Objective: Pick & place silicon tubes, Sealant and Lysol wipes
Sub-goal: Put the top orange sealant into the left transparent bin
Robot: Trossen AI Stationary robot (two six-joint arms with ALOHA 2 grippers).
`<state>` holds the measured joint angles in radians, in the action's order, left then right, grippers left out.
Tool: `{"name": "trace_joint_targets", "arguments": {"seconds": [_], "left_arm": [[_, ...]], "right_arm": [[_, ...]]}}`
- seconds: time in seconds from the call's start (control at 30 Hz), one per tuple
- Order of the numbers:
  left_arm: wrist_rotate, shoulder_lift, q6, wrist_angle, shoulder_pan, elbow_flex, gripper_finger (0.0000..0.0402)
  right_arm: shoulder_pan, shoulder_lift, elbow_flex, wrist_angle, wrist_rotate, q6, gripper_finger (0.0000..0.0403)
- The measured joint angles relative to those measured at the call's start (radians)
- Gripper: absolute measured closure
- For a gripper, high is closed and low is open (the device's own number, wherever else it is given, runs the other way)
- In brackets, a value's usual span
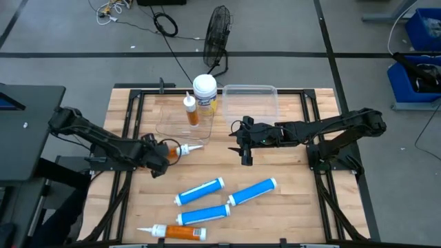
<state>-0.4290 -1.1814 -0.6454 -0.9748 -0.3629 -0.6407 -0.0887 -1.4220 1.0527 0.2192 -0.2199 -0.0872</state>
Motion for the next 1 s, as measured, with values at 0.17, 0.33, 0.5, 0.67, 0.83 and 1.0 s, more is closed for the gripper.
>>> {"name": "trace_joint_targets", "arguments": {"seconds": [0.17,0.33,0.5,0.67,0.83,1.0], "left_arm": [[0.001,-0.078,0.003,0.004,0.042,0.0,0.0138],[0.047,-0.103,0.059,0.094,0.083,0.047,0.0138],[0.083,-0.102,0.075,0.139,0.112,0.071,0.0138],[0.174,-0.102,0.08,0.226,0.132,0.072,0.0138],[0.232,-0.102,0.088,0.349,0.132,0.117,0.0147],[0.25,-0.097,0.036,0.388,0.132,0.164,0.0165]], "right_arm": [[0.0,0.0,0.0,-0.003,0.0,0.001,0.0163],[0.0,0.0,0.0,0.0,0.0,0.002,0.0163],[0.0,0.0,0.0,0.0,0.0,0.003,0.0163],[0.0,0.0,0.0,0.0,0.0,0.003,0.0163],[0.0,0.0,0.0,-0.001,0.0,0.003,0.0163],[0.0,0.0,0.0,0.003,0.0,0.006,0.0163]]}}
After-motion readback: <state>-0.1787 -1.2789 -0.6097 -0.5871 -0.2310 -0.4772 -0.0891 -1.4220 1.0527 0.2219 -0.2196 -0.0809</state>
